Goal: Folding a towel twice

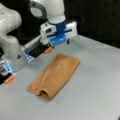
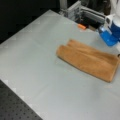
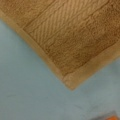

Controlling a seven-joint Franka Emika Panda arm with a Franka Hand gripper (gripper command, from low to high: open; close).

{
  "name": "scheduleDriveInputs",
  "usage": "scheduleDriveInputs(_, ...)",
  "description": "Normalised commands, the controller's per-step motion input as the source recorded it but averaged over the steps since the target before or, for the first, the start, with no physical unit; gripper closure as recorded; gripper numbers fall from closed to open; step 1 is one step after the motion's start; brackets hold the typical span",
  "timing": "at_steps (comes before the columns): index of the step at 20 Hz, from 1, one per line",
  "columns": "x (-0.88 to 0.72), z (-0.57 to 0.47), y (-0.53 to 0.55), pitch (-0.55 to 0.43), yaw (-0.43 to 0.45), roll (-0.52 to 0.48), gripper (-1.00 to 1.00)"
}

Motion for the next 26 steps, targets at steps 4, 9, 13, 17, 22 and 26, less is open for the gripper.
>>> scheduleDriveInputs(4,0.56,-0.02,0.15,0.178,-0.007,-0.260,-1.00)
scheduleDriveInputs(9,0.54,0.01,0.19,0.194,0.000,-0.279,-1.00)
scheduleDriveInputs(13,0.56,0.01,0.27,0.171,-0.028,-0.259,-1.00)
scheduleDriveInputs(17,0.49,-0.03,0.28,0.149,-0.016,-0.248,-1.00)
scheduleDriveInputs(22,0.34,-0.04,0.23,0.123,0.031,-0.221,-1.00)
scheduleDriveInputs(26,0.17,-0.16,0.17,0.029,0.063,-0.115,-1.00)
